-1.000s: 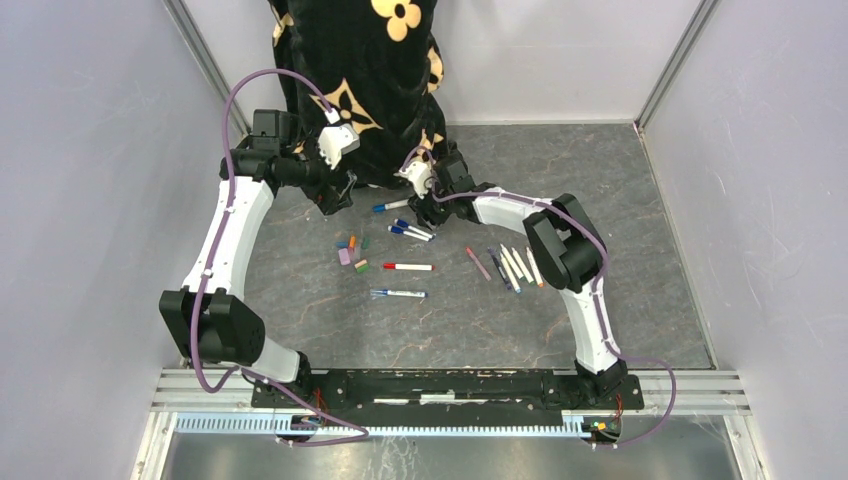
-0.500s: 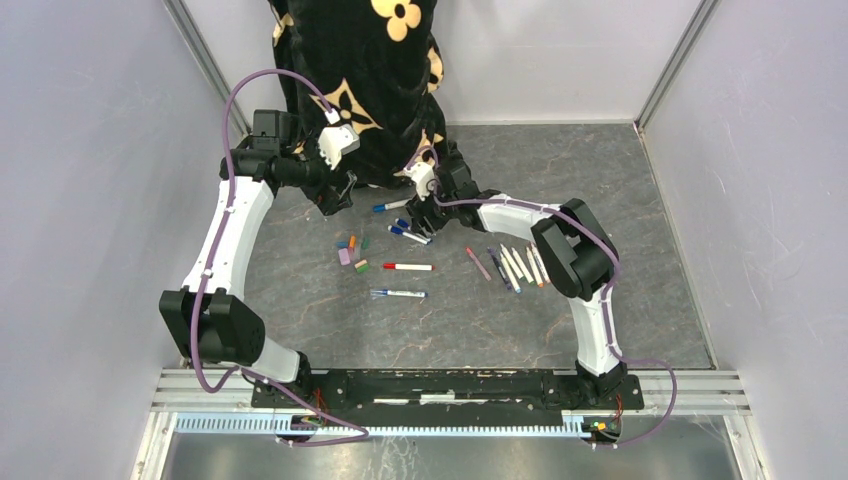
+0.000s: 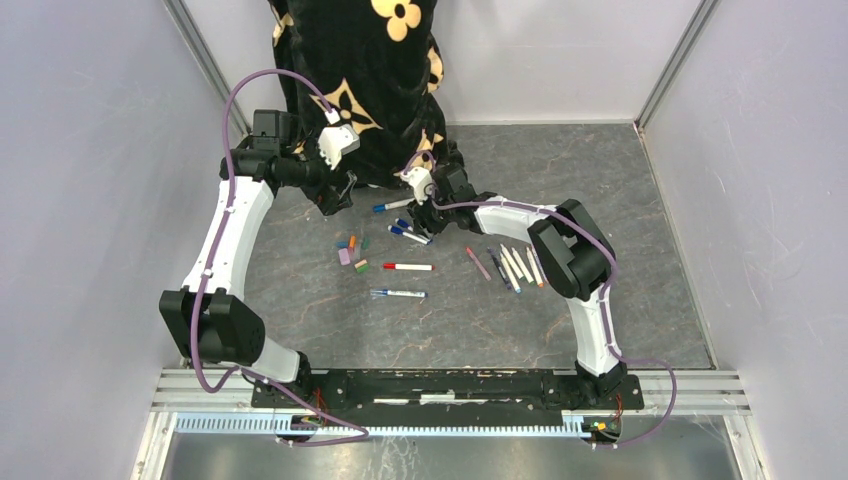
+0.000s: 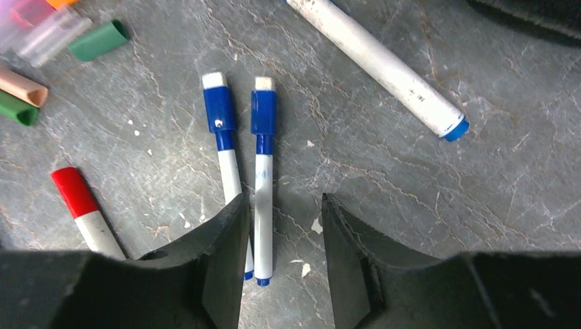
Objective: Open the pen caps
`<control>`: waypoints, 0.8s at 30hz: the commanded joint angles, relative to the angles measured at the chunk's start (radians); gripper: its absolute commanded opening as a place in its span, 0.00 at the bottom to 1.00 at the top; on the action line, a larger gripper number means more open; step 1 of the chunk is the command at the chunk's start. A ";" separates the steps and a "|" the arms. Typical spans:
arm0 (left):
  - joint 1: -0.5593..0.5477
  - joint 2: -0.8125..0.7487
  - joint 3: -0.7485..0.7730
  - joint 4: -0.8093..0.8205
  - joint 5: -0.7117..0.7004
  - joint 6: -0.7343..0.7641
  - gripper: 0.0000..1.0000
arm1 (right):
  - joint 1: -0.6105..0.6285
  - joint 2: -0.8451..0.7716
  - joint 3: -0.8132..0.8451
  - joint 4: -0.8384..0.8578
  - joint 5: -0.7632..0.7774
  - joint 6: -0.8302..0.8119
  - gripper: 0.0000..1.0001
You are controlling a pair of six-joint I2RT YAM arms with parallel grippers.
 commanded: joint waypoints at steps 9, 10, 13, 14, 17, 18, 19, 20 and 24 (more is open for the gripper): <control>0.009 -0.009 -0.003 -0.010 0.035 0.033 1.00 | 0.009 -0.010 -0.053 0.006 0.062 -0.025 0.53; 0.009 -0.010 -0.003 -0.011 0.036 0.033 1.00 | 0.010 -0.009 -0.052 0.003 0.063 -0.025 0.52; 0.009 -0.011 -0.008 -0.017 0.046 0.038 1.00 | 0.014 0.000 -0.054 -0.004 0.071 -0.029 0.47; 0.008 -0.011 -0.012 -0.017 0.051 0.041 1.00 | 0.016 0.005 -0.053 -0.006 0.070 -0.030 0.43; 0.009 -0.013 -0.039 -0.036 0.086 0.084 1.00 | 0.016 0.005 -0.053 -0.011 0.052 -0.025 0.19; 0.008 -0.011 -0.055 -0.049 0.105 0.114 1.00 | 0.016 0.000 -0.051 -0.012 0.049 -0.021 0.12; 0.009 -0.013 -0.073 -0.060 0.123 0.146 1.00 | 0.015 -0.007 -0.046 -0.012 0.045 -0.015 0.06; 0.008 -0.013 -0.095 -0.071 0.141 0.186 1.00 | 0.011 -0.021 -0.042 -0.012 0.039 -0.007 0.01; 0.007 -0.011 -0.169 -0.135 0.214 0.375 1.00 | -0.019 -0.078 0.003 -0.026 -0.064 0.060 0.00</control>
